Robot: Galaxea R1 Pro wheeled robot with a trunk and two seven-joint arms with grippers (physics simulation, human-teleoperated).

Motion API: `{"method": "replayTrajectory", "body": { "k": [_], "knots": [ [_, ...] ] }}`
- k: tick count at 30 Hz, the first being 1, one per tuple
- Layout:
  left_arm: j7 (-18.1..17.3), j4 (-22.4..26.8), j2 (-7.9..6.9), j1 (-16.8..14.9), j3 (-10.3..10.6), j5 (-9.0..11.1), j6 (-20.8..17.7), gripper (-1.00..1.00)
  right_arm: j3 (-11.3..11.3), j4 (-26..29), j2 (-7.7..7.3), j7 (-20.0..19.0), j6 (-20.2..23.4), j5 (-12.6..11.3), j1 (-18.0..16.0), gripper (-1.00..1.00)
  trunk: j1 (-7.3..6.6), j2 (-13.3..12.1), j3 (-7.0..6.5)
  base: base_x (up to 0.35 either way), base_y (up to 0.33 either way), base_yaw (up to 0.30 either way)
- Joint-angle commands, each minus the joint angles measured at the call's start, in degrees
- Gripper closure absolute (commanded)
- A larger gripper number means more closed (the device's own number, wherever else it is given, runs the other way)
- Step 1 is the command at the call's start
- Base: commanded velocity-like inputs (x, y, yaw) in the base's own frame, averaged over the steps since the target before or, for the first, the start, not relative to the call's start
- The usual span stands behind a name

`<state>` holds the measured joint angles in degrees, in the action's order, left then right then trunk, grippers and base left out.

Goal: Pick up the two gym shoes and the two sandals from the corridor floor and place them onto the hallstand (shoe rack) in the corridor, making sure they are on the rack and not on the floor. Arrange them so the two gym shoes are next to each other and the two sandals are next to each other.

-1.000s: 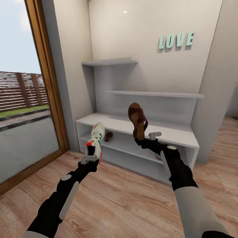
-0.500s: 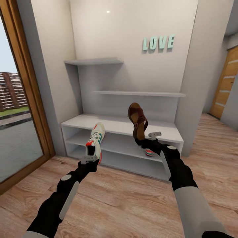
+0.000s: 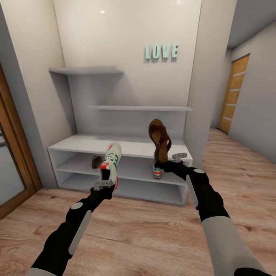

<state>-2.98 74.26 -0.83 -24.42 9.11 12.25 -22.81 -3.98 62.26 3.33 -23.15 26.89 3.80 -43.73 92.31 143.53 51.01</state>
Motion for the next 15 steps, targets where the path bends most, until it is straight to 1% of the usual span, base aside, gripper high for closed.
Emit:
{"method": "replayTrajectory", "body": {
  "k": [1,8,11,15],
  "knots": [
    [0.00,0.09,-0.05,-0.02,0.03,0.32,-0.30,1.00,-0.24,0.05,0.10,-0.49,0.27,0.33,-0.07,1.00,-0.01,0.03,0.06,0.000,0.160,-0.296],
    [0.00,0.05,-0.05,-0.02,0.03,0.32,-0.31,1.00,-0.24,0.07,0.10,-0.49,0.27,0.33,-0.06,1.00,-0.01,0.03,0.06,0.000,0.271,-0.296],
    [0.00,0.08,-0.05,-0.02,0.03,0.32,-0.31,1.00,-0.23,0.06,0.10,-0.49,0.27,0.33,-0.07,1.00,-0.01,0.03,0.06,0.000,0.112,-0.296],
    [0.00,0.08,-0.05,-0.02,0.03,0.32,-0.30,1.00,-0.24,0.05,0.10,-0.49,0.27,0.33,-0.06,1.00,-0.01,0.03,0.06,0.000,0.023,-0.296]
  ]
}}
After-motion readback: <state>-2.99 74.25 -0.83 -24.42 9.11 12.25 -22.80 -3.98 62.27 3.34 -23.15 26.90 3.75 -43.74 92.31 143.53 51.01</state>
